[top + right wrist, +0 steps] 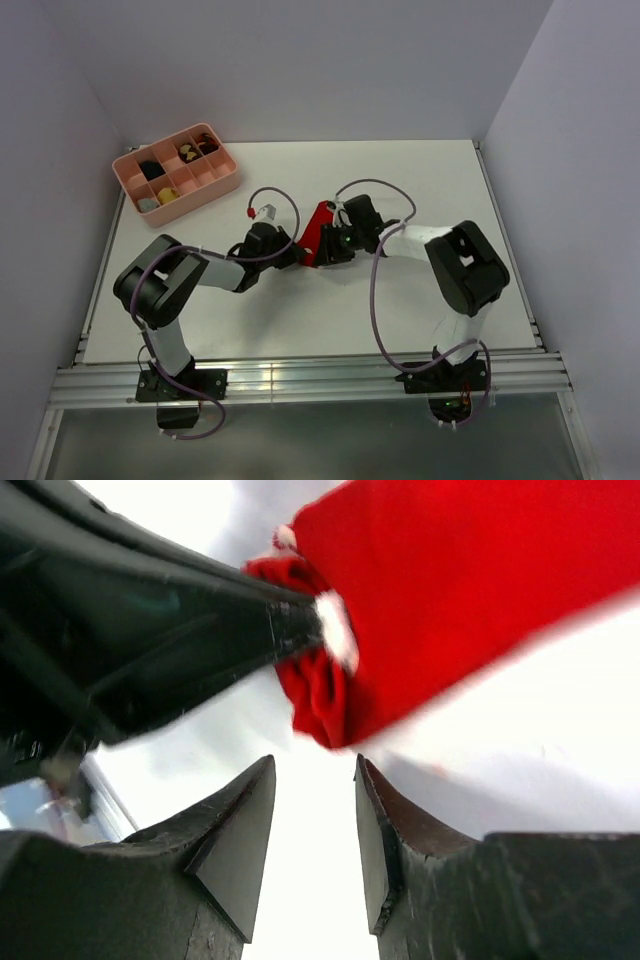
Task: Roll the socks
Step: Roll the sock at the center of the board.
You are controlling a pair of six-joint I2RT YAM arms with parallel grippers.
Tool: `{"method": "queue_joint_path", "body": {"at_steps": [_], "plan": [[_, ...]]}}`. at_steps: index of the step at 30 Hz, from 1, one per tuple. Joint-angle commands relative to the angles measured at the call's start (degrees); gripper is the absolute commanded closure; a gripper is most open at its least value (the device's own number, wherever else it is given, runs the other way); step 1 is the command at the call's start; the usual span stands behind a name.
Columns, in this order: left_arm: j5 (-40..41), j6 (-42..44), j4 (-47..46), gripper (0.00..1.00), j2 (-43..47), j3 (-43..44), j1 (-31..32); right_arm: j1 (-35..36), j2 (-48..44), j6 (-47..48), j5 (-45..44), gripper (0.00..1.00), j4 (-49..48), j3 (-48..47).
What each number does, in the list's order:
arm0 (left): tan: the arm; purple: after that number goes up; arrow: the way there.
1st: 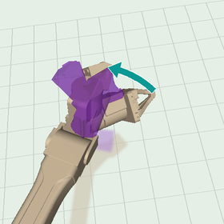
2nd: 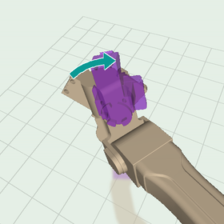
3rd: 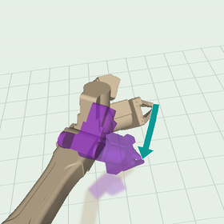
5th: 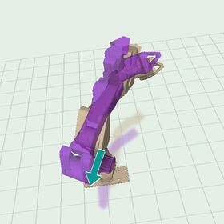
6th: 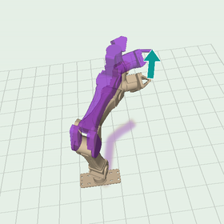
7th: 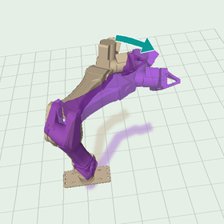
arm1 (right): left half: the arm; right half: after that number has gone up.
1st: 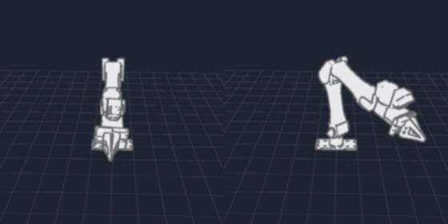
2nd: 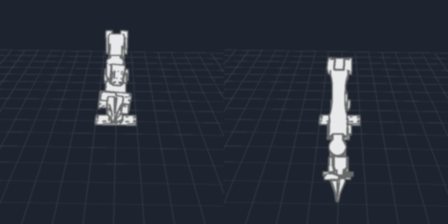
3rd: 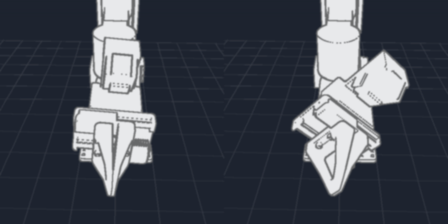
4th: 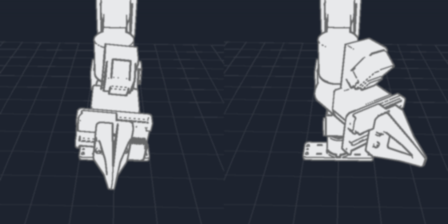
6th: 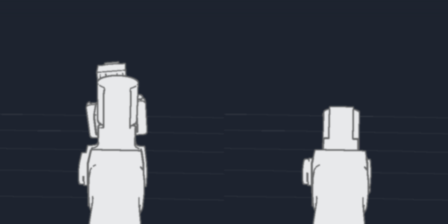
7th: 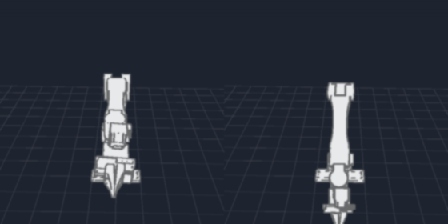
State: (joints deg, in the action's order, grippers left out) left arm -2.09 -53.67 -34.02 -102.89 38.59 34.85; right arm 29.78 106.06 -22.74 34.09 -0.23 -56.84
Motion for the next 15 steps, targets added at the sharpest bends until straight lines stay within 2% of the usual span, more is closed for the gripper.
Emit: {"method": "queue_joint_path", "body": {"at_steps": [1, 3, 7, 11, 15], "plan": [[-0.2, 2.3, 7.3, 0.91, -2.4, 1.2, 0.0, 0.8, -8.7, 4.0, -11.7, 0.55, 2.0, 3.2], [-0.8, 2.6, 7.9, 0.91, -2.8, 2.2, 0.0, 1.3, -13.7, 5.8, -15.6, 0.54, -1.7, 5.8], [-2.0, 3.0, 8.3, 0.91, -3.3, 2.9, 0.0, 4.0, -21.9, 8.8, -25.1, 0.53, -17.9, 17.4], [-2.8, 3.8, 9.4, 0.92, -3.5, 3.7, 0.0, 5.6, -20.2, 14.3, -24.5, 0.51, -19.7, 17.1], [-3.2, 5.2, 12.0, 0.92, -3.0, 5.0, 0.0, 9.4, -18.1, 17.9, -27.8, 0.48, -23.3, 17.3]]}}
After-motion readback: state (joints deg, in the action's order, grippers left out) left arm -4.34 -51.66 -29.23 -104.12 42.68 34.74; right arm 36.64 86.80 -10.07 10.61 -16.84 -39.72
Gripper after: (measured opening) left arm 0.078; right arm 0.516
